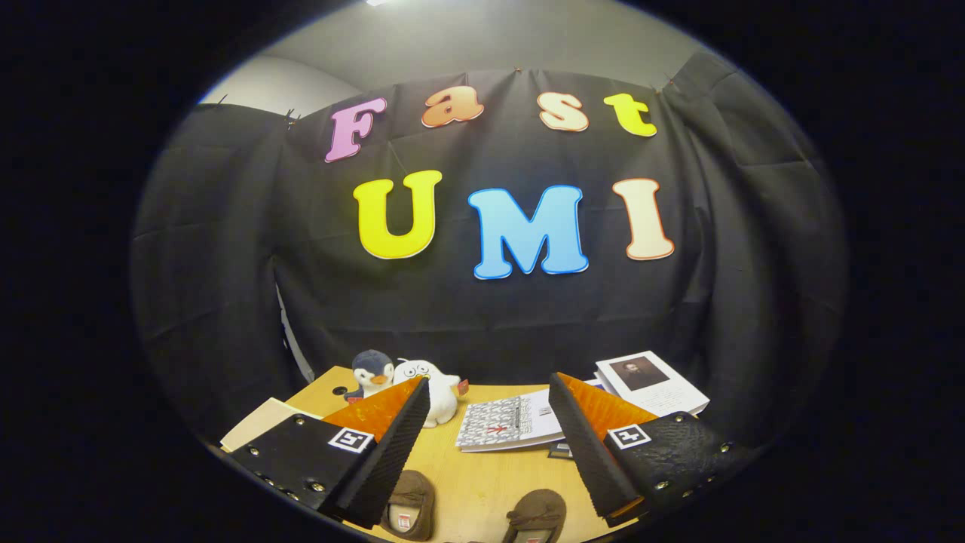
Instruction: Open the storage box then place both shoes into the box .Put the left shoe in first, then the right shoe, with the right side of both shoes facing outward in a uniform manner.
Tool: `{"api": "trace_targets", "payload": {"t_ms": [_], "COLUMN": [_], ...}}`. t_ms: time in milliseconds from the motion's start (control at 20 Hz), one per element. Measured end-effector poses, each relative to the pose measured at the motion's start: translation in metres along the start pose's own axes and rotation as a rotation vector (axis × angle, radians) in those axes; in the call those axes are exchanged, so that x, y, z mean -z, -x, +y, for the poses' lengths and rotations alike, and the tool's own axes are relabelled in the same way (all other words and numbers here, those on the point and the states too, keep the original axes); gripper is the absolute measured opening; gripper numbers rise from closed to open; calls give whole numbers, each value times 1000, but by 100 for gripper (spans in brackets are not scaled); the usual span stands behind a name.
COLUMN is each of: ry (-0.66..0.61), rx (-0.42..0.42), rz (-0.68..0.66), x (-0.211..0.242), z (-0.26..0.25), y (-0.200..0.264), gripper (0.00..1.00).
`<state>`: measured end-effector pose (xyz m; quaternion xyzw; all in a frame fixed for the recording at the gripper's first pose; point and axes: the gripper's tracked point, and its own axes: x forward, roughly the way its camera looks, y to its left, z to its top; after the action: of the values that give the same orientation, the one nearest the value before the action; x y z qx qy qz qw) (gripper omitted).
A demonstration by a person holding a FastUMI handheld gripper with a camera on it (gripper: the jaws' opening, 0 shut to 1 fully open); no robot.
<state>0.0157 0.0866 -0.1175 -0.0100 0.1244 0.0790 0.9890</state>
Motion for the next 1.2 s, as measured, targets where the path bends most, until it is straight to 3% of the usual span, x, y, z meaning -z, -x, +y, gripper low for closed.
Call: {"api": "trace_targets", "payload": {"t_ms": [750,1200], "ry": [-67,-229], "rx": [-317,-483], "rz": [414,619], "x": [147,213], "z": [145,209], "y": [-21,-14], "gripper": [97,95]}}
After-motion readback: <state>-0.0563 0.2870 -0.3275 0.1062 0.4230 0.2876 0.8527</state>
